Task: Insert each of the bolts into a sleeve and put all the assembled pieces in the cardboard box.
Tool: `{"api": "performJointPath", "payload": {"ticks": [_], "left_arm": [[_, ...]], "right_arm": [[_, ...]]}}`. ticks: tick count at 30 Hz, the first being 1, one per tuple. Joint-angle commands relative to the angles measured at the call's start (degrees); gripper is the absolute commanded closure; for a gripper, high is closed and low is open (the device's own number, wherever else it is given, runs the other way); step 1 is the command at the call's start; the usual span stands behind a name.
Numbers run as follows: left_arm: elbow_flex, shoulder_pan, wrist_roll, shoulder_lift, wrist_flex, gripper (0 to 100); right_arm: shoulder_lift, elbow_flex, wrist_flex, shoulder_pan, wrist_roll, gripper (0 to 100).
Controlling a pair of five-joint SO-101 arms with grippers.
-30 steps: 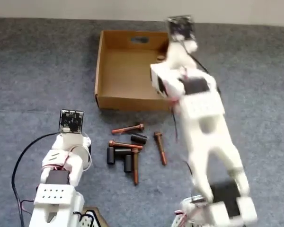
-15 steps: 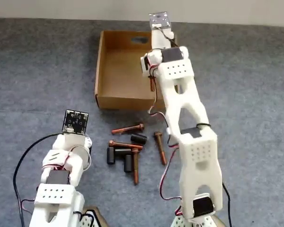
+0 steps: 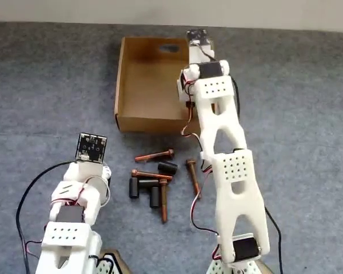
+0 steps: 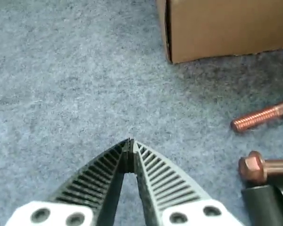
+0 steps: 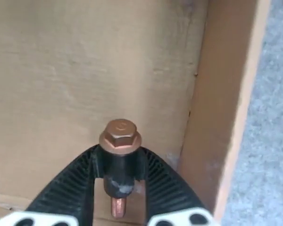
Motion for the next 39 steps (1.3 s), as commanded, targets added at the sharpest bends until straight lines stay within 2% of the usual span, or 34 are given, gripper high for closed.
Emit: {"api": "performJointPath", "payload": {"ticks": [1,20,26,31,39], "left_arm": [[-0.4,1.01,-0.44,-0.4,-1.14,99],[-0.4,1.01,-0.53,-0.4,-1.14,99],[-0.4,1.01,-0.62,-0.4,-1.14,99],[-0.4,1.01,-0.62,-0.4,-1.14,99],[-0.4,1.01,-0.62,-0.4,-1.14,99]], "right_arm": [[-0.92,-3.12,1.36,0.4,0.09,99.3],[5.05,-3.65,1.45,0.48,-0.09,99.1],[4.53,-3.65,1.63,0.75,-0.09,84.3],[0.84,-3.65,1.71,1.27,0.0,88.1],[-10.42,-3.65,2.33,1.36,0.18,88.5]]}}
